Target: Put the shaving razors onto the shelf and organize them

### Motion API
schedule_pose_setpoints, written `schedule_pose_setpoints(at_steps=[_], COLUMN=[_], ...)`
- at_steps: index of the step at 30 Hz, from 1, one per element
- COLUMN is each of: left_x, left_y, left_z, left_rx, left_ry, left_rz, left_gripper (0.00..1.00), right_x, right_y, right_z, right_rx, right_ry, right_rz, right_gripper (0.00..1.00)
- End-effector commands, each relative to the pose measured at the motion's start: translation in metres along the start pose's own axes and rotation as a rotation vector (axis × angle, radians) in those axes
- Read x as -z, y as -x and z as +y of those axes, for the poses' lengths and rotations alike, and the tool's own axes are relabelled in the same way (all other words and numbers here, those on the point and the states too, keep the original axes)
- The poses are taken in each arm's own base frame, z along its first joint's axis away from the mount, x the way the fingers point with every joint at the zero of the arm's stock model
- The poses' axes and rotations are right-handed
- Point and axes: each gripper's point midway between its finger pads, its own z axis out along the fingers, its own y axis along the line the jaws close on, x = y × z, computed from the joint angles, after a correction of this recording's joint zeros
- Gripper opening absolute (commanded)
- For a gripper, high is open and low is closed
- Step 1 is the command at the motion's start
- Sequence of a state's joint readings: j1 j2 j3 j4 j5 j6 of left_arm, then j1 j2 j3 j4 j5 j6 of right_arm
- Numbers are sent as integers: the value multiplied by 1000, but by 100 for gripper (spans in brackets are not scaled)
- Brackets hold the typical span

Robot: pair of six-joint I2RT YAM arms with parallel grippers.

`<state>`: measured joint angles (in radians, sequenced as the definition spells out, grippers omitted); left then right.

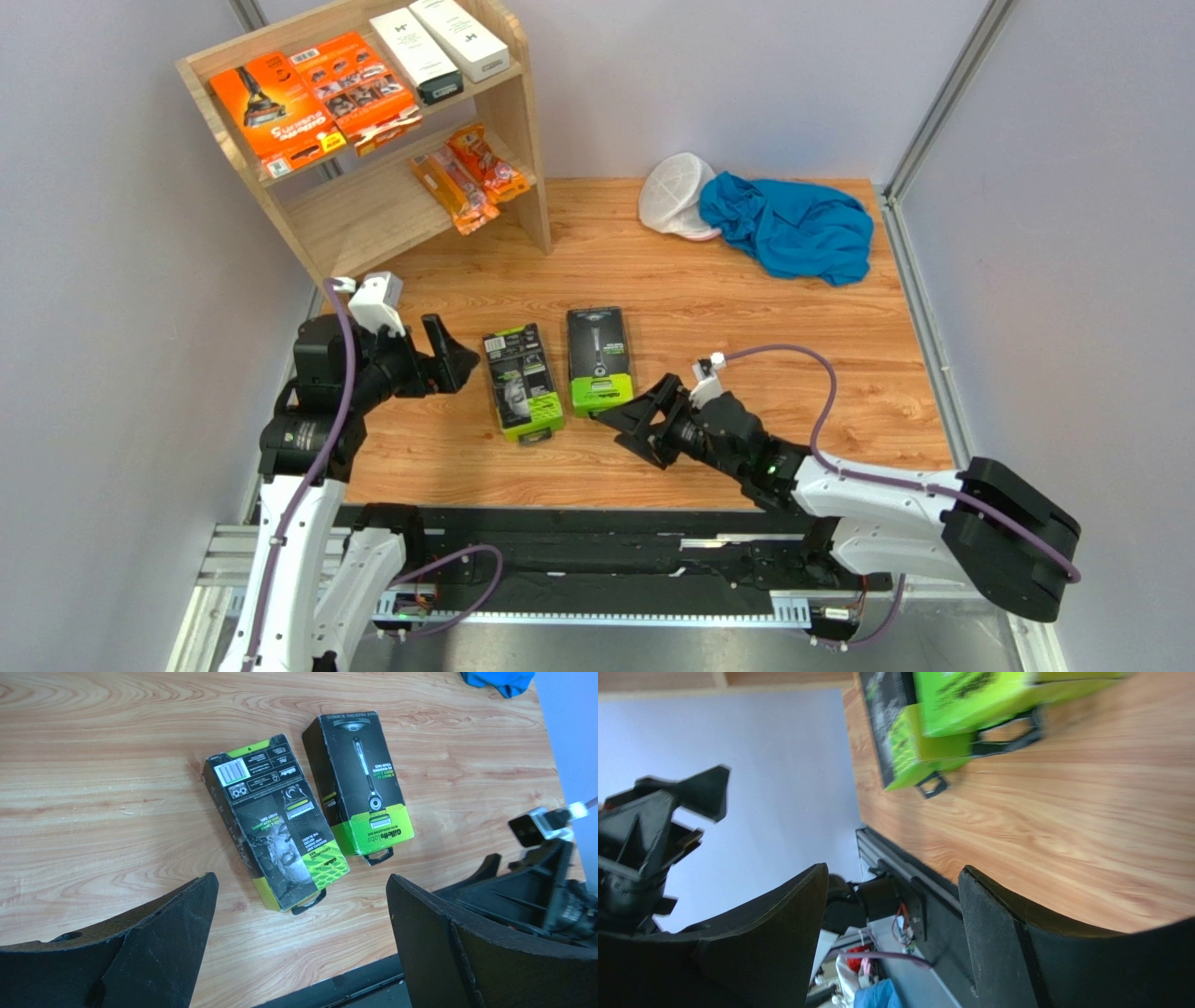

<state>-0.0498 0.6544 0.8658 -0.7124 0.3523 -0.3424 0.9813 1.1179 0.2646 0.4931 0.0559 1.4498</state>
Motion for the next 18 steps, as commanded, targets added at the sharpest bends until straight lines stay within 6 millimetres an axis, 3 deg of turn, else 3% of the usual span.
schedule_pose_setpoints(at_steps=[1, 3, 4, 5, 12, 15, 18], left_x=[3, 3, 3, 3, 3, 4, 4], left_y=[11, 10, 11, 11, 10, 9, 8], left_z=[-7, -9, -9, -9, -14, -16, -17], left_rx=[-7, -7, -10, -7, 15, 20, 18], left_ry=[-34, -41, -44, -44, -68, -82, -87], left_rz=[-47, -48, -52, -52, -51, -52, -52], left_gripper=[99, 99, 99, 99, 99, 99, 99], right_x=[-3, -8, -14, -17, -45, -62, -63], right_y=[19, 19, 19, 18, 22, 14, 13], right_z=[-15, -15, -27, -20, -32, -40, -40], right_rx=[-108, -106, -103, -107, -195, -217, -207], right_ry=[57, 72, 38, 73, 174, 150, 151], right_rz=[-124, -125, -128, -125, -160, -124, -127], right_gripper=[72, 71, 68, 62, 52, 49, 49])
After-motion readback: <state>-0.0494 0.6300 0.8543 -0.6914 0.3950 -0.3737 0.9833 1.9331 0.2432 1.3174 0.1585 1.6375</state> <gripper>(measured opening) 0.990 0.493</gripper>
